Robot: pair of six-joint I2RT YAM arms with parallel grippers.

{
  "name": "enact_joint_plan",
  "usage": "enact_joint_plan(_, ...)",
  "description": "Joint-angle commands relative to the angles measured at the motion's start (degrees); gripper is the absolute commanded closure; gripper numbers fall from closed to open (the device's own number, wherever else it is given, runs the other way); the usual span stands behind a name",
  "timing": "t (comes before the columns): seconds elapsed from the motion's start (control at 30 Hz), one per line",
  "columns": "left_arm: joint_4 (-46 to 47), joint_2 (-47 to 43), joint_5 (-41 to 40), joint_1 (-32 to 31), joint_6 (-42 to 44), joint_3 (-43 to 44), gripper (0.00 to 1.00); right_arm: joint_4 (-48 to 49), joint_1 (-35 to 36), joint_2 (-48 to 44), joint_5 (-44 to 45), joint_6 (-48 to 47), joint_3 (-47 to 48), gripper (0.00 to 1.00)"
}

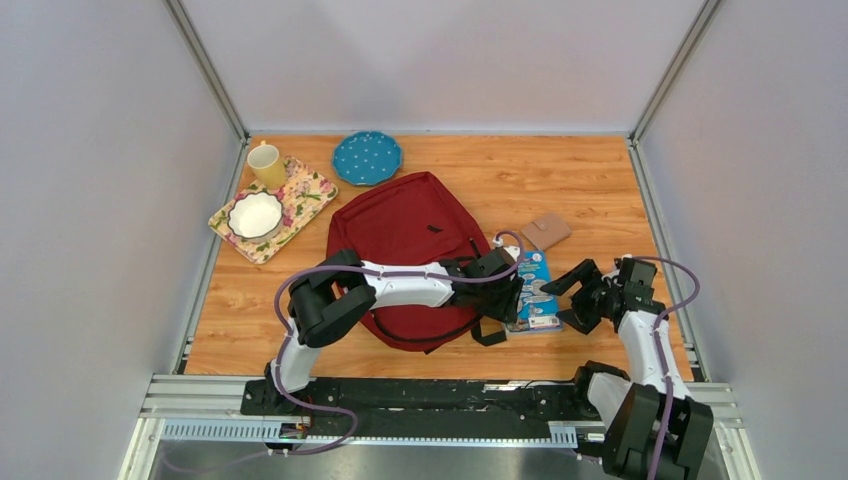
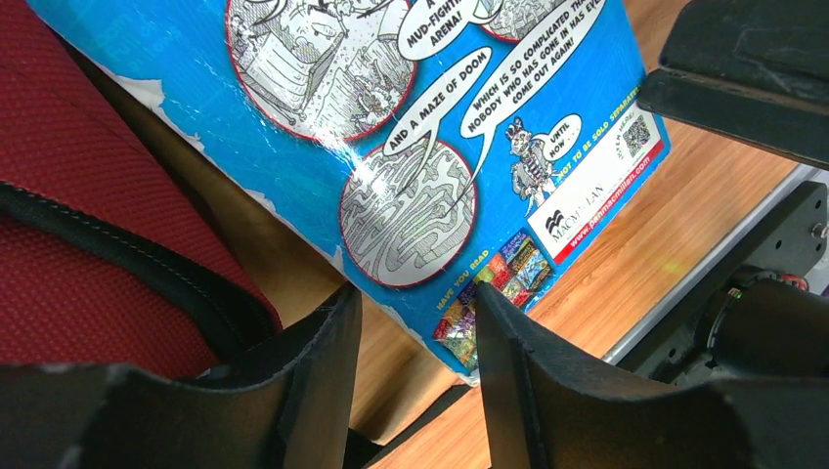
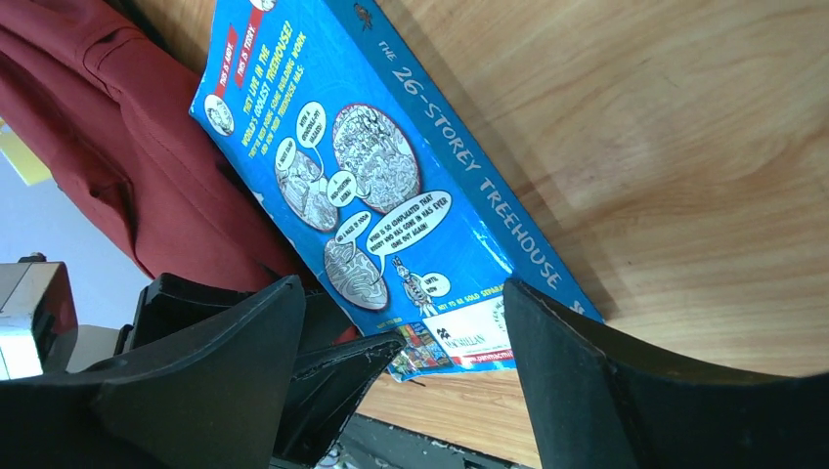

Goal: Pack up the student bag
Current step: Pick up the book from the center of the board.

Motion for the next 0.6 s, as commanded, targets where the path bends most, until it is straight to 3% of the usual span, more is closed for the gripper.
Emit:
enact_joint_plan(0.0, 4.52, -0.23, 3.33, -0.05, 0.25, 1.83, 0.47, 3.30, -0.08, 4.24, -1.44, -1.97, -0.65, 0.18)
enact_joint_plan(0.23, 4.09, -0.67, 3.33, 0.04, 0.60, 2.27, 0.46, 2.17, 0.01, 2.06, 1.89, -1.97, 0.92, 0.20)
enact_joint_plan(0.57, 4.70, -2.95, 2.28, 0.48, 0.25, -1.24, 0.44, 0.31, -0.08, 0.55, 10.86, 0.05, 9.45, 0.11)
